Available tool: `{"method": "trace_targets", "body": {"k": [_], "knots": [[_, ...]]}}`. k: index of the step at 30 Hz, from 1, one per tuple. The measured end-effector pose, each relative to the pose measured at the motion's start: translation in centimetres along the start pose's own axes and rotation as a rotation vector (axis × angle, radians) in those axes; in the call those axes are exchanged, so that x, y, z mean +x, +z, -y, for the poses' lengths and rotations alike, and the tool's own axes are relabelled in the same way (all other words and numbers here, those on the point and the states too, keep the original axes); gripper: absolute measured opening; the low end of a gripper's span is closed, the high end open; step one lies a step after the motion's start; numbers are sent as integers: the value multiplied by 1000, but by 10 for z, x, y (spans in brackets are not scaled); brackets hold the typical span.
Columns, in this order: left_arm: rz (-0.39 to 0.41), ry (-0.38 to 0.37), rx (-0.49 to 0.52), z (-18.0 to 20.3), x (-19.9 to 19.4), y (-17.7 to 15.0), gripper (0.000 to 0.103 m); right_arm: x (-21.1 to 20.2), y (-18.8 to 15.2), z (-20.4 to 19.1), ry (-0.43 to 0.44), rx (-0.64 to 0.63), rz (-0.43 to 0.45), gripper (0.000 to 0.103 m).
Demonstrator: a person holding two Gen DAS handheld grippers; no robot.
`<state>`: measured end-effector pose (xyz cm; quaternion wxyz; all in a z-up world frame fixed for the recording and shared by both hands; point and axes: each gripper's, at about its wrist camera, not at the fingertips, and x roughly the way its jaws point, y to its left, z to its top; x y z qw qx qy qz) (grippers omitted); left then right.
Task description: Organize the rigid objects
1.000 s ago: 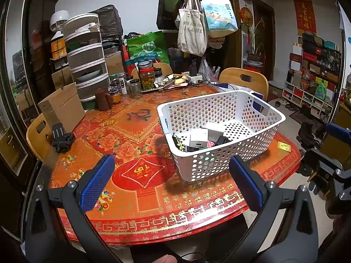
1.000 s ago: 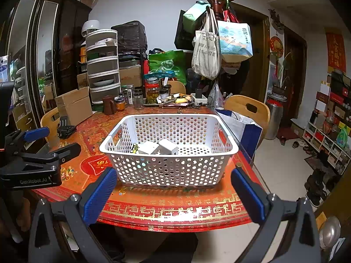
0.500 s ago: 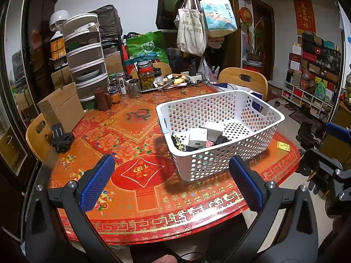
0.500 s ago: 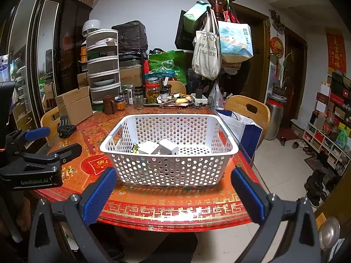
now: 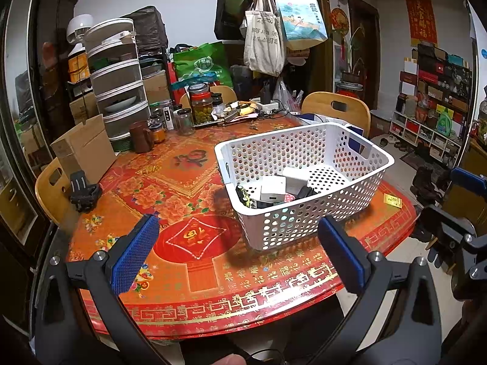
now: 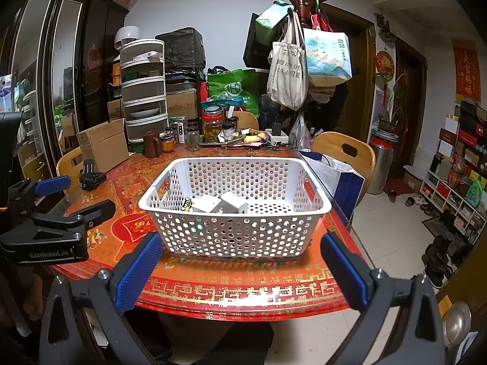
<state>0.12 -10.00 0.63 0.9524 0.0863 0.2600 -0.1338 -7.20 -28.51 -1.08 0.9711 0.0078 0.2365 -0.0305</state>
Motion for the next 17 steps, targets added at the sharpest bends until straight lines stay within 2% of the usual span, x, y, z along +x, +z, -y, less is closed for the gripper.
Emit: {"method": "trace_targets", "body": {"k": [17], "knots": [[4,9,15,2,-1,-3,103,0,0,0,0,-1,-1,103]]}}
